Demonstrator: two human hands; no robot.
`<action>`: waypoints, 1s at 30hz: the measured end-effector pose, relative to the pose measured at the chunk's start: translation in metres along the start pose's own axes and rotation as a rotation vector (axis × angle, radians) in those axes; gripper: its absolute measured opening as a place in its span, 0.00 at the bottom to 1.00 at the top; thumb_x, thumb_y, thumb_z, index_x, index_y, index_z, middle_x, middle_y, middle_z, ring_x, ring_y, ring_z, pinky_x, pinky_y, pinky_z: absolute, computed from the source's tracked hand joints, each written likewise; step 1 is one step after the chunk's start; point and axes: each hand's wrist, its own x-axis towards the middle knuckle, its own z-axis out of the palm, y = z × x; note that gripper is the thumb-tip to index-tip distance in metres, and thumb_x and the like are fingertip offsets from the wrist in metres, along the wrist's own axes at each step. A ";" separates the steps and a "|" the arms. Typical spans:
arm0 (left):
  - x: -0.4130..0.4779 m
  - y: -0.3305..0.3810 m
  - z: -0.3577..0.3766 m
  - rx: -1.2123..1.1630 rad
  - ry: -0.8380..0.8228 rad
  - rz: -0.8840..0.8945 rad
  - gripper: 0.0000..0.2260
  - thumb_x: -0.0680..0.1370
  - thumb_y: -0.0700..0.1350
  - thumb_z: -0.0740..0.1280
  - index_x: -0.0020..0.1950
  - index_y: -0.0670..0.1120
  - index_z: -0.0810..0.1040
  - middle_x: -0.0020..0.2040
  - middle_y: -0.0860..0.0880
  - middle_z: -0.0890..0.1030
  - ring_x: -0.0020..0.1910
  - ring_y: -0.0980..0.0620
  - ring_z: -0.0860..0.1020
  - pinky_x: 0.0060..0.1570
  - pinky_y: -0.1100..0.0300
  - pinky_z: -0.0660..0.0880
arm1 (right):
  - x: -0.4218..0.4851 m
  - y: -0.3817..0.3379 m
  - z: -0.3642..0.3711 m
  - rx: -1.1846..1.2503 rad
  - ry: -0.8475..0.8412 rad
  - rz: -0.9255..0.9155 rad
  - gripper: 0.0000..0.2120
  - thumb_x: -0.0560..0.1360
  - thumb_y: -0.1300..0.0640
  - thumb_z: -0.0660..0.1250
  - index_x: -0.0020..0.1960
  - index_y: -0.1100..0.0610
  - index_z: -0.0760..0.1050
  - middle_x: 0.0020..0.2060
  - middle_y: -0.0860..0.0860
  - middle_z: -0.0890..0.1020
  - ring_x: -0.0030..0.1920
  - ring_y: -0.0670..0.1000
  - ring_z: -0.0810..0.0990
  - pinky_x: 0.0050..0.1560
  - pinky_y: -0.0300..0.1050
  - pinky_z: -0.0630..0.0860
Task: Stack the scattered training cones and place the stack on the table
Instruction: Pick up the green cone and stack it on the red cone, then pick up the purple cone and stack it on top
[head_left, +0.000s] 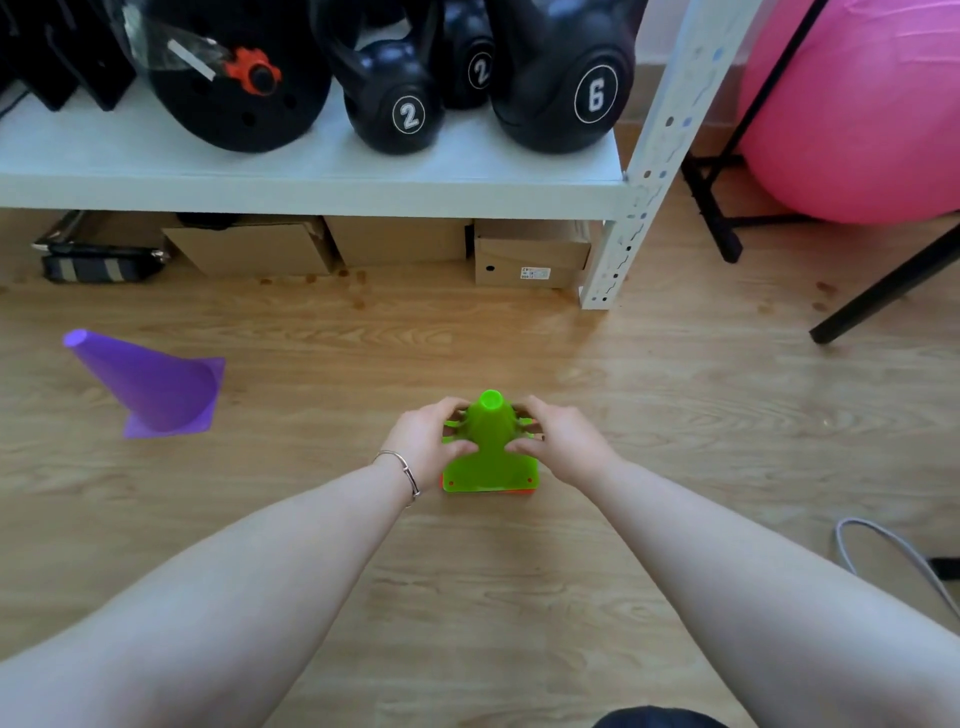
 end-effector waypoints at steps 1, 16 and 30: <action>0.001 0.000 0.001 0.021 -0.012 -0.004 0.25 0.70 0.46 0.74 0.65 0.50 0.72 0.59 0.48 0.81 0.55 0.51 0.80 0.58 0.56 0.76 | 0.001 0.000 -0.001 -0.016 -0.009 0.000 0.26 0.69 0.49 0.74 0.65 0.53 0.72 0.57 0.54 0.83 0.59 0.54 0.80 0.58 0.50 0.76; -0.016 0.019 -0.040 0.822 0.158 -0.060 0.21 0.73 0.44 0.66 0.63 0.48 0.64 0.59 0.45 0.73 0.59 0.42 0.71 0.52 0.49 0.69 | 0.008 -0.044 -0.051 -0.851 0.148 -0.188 0.22 0.69 0.51 0.72 0.61 0.55 0.74 0.49 0.53 0.81 0.52 0.59 0.80 0.49 0.50 0.74; -0.082 -0.018 -0.252 1.001 0.341 -0.049 0.27 0.77 0.57 0.60 0.71 0.47 0.58 0.65 0.45 0.69 0.62 0.43 0.69 0.57 0.49 0.70 | 0.031 -0.213 -0.072 -0.828 0.387 -0.312 0.28 0.62 0.43 0.75 0.58 0.55 0.78 0.46 0.52 0.84 0.50 0.57 0.82 0.56 0.53 0.76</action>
